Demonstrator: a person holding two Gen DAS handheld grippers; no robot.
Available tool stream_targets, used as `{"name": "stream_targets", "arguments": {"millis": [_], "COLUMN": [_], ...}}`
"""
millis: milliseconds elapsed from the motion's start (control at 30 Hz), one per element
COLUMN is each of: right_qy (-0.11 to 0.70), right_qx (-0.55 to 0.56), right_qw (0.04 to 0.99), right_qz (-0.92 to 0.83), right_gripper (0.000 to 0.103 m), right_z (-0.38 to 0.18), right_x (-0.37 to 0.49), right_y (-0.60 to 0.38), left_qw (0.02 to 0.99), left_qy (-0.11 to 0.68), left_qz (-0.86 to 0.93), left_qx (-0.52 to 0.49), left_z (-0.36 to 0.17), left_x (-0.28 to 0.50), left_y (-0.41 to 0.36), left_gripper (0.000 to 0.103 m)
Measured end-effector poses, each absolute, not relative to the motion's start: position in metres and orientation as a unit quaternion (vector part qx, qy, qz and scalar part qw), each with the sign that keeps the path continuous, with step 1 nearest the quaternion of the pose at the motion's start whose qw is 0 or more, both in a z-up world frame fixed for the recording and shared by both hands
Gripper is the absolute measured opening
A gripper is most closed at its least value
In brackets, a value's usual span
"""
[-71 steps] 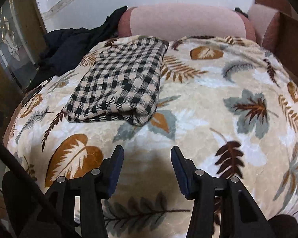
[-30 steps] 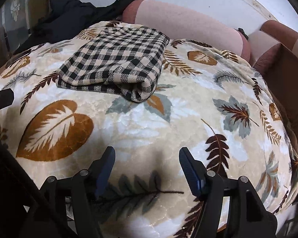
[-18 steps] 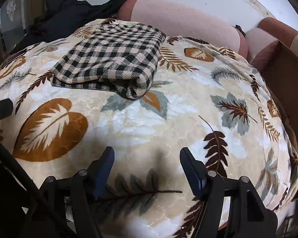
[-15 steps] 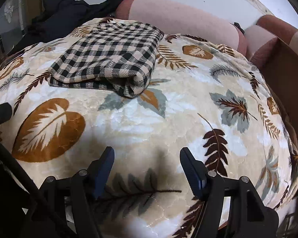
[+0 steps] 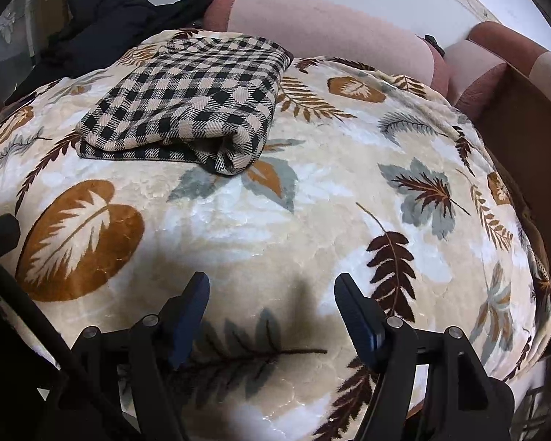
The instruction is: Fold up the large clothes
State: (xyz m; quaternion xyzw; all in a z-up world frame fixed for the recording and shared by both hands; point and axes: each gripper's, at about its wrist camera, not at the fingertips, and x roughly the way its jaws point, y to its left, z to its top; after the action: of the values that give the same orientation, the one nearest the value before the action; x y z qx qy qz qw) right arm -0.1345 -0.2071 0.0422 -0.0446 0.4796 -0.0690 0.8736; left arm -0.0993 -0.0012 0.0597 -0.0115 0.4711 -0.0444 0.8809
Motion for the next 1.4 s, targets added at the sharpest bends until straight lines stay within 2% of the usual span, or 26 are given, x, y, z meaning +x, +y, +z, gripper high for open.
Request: {"name": "stream_targets", "arguments": {"millis": [933, 1400], "right_qy": [0.449, 0.458], "right_qx": [-0.073, -0.075], "right_qw": [0.888, 0.884], "right_qz": [-0.06, -0.061], "right_gripper": [0.079, 0.079], "right_z": [0.071, 0.064], "right_x": [-0.11, -0.11], "right_y": [-0.192, -0.188], "left_qw": [0.872, 0.865], "left_qy": [0.486, 0.498], "left_qz": [-0.031, -0.034], "left_qx": [-0.043, -0.052], "left_z": [0.053, 0.045], "left_x": [-0.095, -0.092], "left_y": [0.012, 0.013], "left_gripper": [0.088, 0.088]}}
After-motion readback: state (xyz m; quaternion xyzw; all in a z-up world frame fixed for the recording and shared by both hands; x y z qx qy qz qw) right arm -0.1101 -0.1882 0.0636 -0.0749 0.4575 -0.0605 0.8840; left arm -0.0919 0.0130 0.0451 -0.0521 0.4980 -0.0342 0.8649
